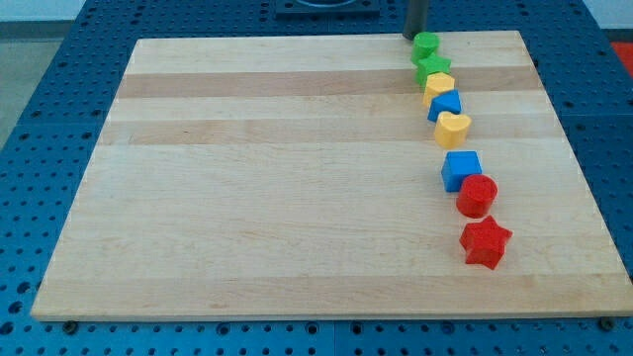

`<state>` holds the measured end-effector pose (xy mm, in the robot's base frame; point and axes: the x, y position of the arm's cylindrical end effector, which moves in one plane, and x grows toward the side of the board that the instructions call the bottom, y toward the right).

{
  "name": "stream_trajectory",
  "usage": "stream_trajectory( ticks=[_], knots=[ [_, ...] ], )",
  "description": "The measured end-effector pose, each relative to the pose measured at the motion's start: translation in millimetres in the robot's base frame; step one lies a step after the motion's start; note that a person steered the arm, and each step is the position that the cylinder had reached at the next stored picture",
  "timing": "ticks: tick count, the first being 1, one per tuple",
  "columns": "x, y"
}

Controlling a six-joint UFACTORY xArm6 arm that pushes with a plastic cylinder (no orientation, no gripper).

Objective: Place the green circle above the green star

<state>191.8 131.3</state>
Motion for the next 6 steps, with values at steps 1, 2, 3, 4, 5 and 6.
stream_trajectory(
  ticks=[1, 2, 3, 4, 5, 6],
  knots=[
    [3, 13],
    [8, 32],
    [8, 32],
    [31, 19],
    [38, 11],
    [38, 11]
  ],
)
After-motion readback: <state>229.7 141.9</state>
